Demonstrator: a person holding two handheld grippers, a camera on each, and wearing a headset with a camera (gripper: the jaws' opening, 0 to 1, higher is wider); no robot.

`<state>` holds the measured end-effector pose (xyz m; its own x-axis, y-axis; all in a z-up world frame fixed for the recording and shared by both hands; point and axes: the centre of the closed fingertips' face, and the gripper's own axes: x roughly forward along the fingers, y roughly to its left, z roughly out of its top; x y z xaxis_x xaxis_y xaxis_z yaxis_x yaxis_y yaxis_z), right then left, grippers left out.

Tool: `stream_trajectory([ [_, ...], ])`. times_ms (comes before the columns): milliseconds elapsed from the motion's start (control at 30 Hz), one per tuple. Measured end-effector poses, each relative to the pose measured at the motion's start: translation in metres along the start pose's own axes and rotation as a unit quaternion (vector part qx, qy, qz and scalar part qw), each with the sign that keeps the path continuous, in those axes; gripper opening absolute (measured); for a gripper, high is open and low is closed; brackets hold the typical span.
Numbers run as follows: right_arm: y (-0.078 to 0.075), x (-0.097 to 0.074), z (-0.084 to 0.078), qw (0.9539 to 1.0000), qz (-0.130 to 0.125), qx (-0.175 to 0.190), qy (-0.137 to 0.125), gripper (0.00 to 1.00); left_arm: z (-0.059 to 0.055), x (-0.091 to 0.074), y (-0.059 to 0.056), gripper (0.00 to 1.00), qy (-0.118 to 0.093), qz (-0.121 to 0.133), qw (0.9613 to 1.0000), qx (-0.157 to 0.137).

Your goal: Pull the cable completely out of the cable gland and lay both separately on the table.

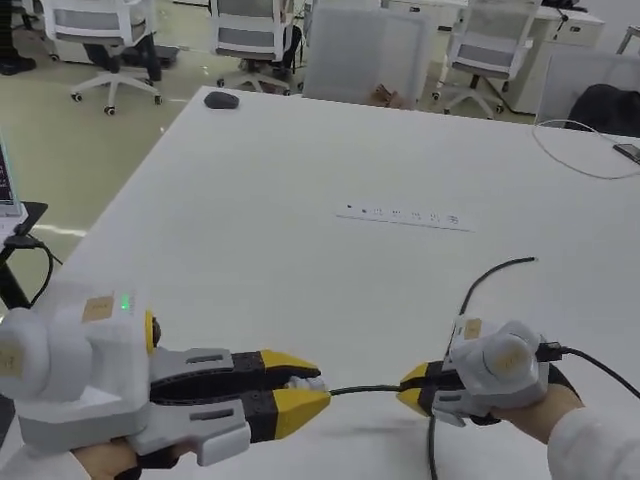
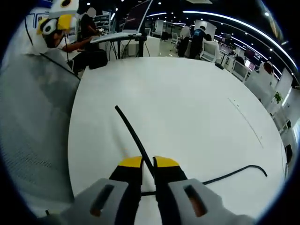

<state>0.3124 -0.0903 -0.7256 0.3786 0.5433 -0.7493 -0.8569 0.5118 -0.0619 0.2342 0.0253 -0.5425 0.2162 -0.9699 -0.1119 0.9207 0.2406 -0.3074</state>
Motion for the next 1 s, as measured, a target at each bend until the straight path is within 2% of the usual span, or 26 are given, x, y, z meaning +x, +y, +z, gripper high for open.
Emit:
stream_trajectory([
  [267,0.008,0.011,-0.014,0.9998,0.011,0.004,0.017,0.07,-0.005,0.001,0.009,0.16,0.004,0.010,0.9999,-0.007],
  [533,0.011,0.019,-0.026,0.9995,0.016,0.010,0.027,0.09,-0.014,0.003,0.014,0.16,0.019,0.016,0.9996,-0.017],
  [700,0.012,0.021,-0.028,0.9995,0.019,0.020,0.017,0.10,-0.018,0.004,0.017,0.16,0.027,0.017,0.9992,-0.023],
  [1000,0.012,0.023,-0.026,0.9987,0.030,0.041,-0.003,0.15,-0.027,0.007,0.029,0.16,0.041,0.026,0.9984,-0.028],
])
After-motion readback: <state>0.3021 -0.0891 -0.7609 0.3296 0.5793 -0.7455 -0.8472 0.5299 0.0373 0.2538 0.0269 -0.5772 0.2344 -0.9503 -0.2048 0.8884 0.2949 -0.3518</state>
